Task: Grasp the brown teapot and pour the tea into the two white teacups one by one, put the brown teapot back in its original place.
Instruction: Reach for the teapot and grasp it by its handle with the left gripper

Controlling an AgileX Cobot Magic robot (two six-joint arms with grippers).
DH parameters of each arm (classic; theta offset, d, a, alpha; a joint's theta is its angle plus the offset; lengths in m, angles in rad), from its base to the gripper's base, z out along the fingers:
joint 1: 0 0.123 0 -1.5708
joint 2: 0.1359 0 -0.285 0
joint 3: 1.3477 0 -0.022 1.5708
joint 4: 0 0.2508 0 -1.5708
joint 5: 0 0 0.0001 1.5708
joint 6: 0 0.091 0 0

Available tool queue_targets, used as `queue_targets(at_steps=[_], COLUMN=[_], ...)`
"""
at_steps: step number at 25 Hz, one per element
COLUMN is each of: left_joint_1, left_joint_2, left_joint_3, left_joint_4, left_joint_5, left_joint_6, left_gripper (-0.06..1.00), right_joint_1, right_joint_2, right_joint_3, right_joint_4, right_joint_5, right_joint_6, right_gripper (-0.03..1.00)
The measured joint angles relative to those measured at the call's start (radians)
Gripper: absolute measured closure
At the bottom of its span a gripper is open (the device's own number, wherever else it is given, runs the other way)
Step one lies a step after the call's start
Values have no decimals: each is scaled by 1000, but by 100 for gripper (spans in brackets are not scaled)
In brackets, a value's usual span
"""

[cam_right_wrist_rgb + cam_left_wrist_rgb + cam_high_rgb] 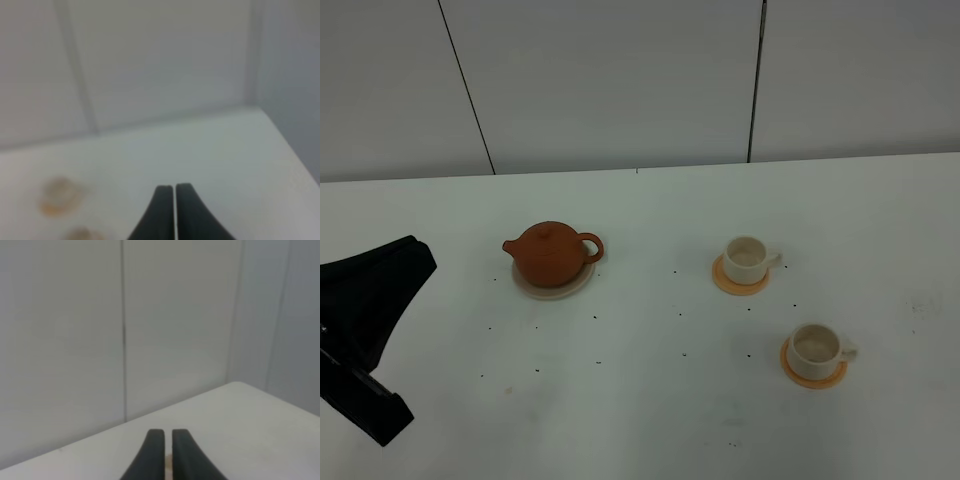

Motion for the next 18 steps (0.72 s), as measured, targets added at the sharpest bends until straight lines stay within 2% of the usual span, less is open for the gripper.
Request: queue_targets(at_steps=[2,4,6,10,13,18], left_joint_1=[0,0,0,0,0,0], left_joint_2=[2,14,45,136,216,308], left_joint_3=[0,-4,-22,-85,-140,-206], left_joint_4=[0,0,0,0,0,42], left_joint_5=[-41,-96,-145,-170,-137,-105], left_joint_6=[0,-1,-1,-23,-41,-50], left_gripper=[85,85,85,85,85,85], right_joint_1=[7,17,19,19,19,19], right_joint_2=[0,0,0,-14,-36,-63], right_joint_3=[-11,-4,17,86,114,116], right_joint_4=[-29,25,101,159,129,-4], right_joint_5=[100,160,194,233,256,286], right_joint_6=[29,1,-37,-87,-80,-22], right_gripper=[98,98,98,97,97,96])
